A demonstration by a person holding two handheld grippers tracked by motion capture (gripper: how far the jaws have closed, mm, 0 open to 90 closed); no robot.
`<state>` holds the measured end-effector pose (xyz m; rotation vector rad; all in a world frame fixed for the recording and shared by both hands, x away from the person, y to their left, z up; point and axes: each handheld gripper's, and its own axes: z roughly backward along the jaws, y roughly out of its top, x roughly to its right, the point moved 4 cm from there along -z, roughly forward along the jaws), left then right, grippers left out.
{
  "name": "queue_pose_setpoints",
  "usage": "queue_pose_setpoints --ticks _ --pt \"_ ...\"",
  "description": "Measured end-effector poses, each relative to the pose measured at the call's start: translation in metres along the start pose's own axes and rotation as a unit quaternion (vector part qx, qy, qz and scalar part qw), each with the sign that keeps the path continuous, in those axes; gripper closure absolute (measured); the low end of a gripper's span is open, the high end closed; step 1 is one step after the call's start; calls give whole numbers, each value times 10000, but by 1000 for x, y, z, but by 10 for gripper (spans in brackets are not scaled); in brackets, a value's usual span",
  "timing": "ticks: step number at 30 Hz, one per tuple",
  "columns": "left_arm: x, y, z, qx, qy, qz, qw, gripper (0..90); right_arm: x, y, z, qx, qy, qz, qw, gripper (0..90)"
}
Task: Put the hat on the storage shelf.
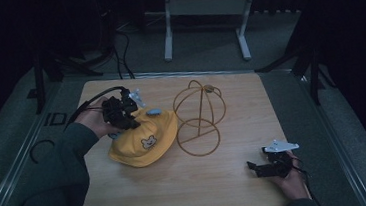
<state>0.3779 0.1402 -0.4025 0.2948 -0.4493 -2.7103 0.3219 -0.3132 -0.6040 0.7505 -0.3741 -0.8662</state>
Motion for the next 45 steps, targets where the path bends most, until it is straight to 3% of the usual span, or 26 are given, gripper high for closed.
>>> queue_pose_setpoints --ticks 19,35,45 --pt "-12 5 25 321 371 69 9988 824 0 0 0 -3 1 -8 10000 123" --pt "-23 4 46 652 703 237 9951 824 0 0 0 -9 2 -4 10000 123" --pt "-24 7 53 821 701 223 9939 824 0 0 0 -11 1 -2 10000 123"
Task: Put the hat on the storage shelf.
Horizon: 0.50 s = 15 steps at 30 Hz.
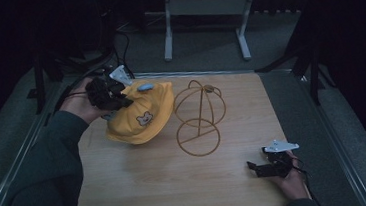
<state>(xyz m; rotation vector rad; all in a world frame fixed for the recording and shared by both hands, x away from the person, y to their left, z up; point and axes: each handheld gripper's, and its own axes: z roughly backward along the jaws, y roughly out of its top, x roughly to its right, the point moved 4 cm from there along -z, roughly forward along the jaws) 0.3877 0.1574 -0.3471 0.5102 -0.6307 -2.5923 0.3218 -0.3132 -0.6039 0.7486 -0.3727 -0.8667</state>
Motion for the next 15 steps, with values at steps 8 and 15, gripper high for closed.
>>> queue_pose_setpoints --ticks 8,15 --pt "-2 2 7 135 32 -60 9999 822 0 0 0 1 1 -1 10000 123" --pt "-4 2 15 285 31 -38 9996 821 0 0 0 0 1 1 10000 123"
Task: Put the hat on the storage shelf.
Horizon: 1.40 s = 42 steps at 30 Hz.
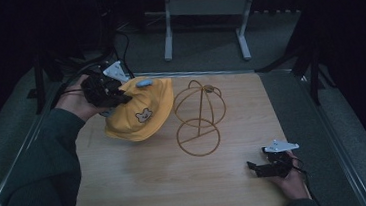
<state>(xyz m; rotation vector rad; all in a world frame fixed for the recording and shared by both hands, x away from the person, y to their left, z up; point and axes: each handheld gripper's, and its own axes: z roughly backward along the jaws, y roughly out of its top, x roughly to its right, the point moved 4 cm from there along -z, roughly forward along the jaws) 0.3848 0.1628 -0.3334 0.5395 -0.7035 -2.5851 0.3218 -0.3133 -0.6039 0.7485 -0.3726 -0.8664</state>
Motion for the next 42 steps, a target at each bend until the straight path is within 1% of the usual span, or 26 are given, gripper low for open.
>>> queue_pose_setpoints --ticks 5,15,19,21,27,29,33,42 --pt "-2 0 6 144 13 24 9999 821 0 0 0 0 -1 0 10000 123" --pt "-3 3 15 262 15 -14 9997 821 0 0 0 0 -1 -2 10000 123" --pt "-3 4 16 331 -28 -23 9994 820 0 0 0 1 0 0 10000 123" --pt "-4 5 17 418 -45 -8 9991 820 0 0 0 0 0 -3 10000 123" --pt "-3 9 20 541 -59 -35 9985 819 0 0 0 1 0 0 10000 123" --pt "-3 10 21 595 -94 -38 9982 818 0 0 0 1 0 -1 10000 123" --pt "-2 11 21 622 -143 -63 9979 818 0 0 0 0 0 -1 10000 123" --pt "-3 15 23 679 -182 -89 9975 819 0 0 0 1 0 0 10000 123"
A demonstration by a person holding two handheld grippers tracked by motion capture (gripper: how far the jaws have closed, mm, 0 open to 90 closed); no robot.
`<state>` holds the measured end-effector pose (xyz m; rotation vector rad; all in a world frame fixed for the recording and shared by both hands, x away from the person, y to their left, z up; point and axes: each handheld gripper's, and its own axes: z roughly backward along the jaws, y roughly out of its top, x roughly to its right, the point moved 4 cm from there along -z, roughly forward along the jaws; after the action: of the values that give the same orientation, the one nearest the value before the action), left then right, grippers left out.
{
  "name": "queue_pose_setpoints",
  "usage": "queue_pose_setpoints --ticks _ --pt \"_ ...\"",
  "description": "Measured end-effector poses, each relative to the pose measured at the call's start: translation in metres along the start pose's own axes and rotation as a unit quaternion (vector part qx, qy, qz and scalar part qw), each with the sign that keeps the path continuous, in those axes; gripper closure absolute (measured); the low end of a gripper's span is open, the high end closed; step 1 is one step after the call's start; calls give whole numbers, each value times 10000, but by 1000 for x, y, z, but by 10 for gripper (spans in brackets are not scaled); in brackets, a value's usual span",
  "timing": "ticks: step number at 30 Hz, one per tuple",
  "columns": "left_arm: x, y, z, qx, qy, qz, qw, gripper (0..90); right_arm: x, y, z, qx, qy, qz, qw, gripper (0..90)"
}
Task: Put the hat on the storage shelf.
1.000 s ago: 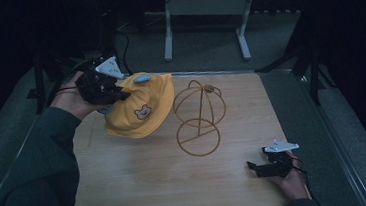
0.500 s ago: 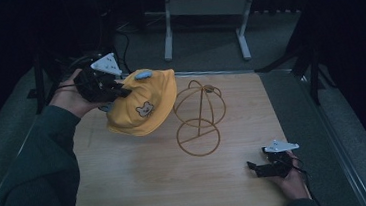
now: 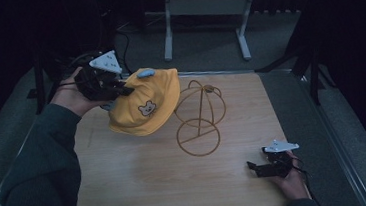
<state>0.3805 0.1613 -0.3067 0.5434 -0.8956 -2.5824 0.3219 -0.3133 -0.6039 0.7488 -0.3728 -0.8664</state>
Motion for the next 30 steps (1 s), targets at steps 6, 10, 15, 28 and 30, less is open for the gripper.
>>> queue_pose_setpoints --ticks 6,10,15,28,30 --pt "0 3 1 13 -46 -23 10000 819 0 0 0 -1 0 -3 10000 123" --pt "1 6 1 39 -64 -38 10000 819 0 0 0 -5 2 -8 10000 123" --pt "1 10 2 99 -95 -78 9999 819 0 0 0 -6 3 -13 10000 123" --pt "3 17 5 158 -186 -143 9996 820 0 0 0 -5 1 -8 10000 123" --pt "4 19 6 179 -193 -156 9995 820 0 0 0 -5 1 -6 10000 123"
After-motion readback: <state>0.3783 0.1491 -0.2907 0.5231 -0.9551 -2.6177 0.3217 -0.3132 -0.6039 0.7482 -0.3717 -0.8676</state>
